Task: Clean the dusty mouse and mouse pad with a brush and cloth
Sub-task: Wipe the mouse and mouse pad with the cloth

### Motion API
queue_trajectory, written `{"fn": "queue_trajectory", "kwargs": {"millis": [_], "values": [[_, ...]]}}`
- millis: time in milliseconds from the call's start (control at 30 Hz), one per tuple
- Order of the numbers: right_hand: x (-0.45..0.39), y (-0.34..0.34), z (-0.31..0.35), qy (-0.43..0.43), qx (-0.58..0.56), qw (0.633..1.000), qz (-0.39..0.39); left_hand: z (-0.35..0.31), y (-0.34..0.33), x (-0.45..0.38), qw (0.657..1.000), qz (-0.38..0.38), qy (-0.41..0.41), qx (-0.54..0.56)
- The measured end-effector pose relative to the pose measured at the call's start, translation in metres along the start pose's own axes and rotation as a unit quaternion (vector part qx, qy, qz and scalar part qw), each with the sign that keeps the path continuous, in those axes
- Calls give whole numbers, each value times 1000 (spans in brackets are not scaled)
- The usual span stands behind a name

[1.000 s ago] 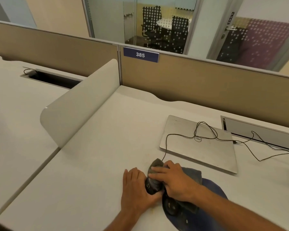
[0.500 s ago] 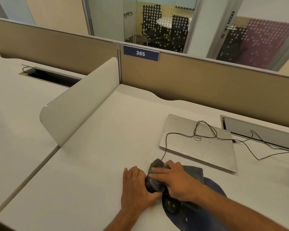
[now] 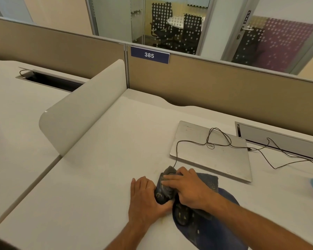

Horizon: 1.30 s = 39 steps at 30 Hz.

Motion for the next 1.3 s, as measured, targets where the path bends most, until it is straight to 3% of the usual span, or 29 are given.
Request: {"fn": "queue_trajectory", "kwargs": {"millis": [133, 267, 467, 733, 933, 1200, 1300], "values": [[-17, 8, -14, -73, -50, 996, 6, 0, -1, 1, 1000, 2, 9, 3], [-13, 4, -19, -76, -100, 992, -2, 1, 0, 1, 1000, -3, 7, 1], [31, -13, 8, 47, -24, 996, -78, 5, -7, 0, 999, 35, 8, 5], [11, -6, -11, -91, -77, 992, -50, 5, -4, -1, 1000, 8, 11, 11], [36, -15, -2, 14, -37, 999, -34, 6, -5, 0, 999, 30, 3, 12], [22, -6, -17, -94, -57, 994, -4, 5, -4, -1, 1000, 5, 3, 18], [12, 6, -22, -103, -17, 994, 33, 4, -4, -1, 1000, 14, 5, 12]]}}
Point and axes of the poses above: each hand's wrist, its own x-axis away from the middle knuckle, its own y-axis out of the back of the hand, z = x × y, the point moved 3 cm from there along -x, towards the middle knuckle, and after that the axes turned 6 degrees about x, right-handed, at the moved point
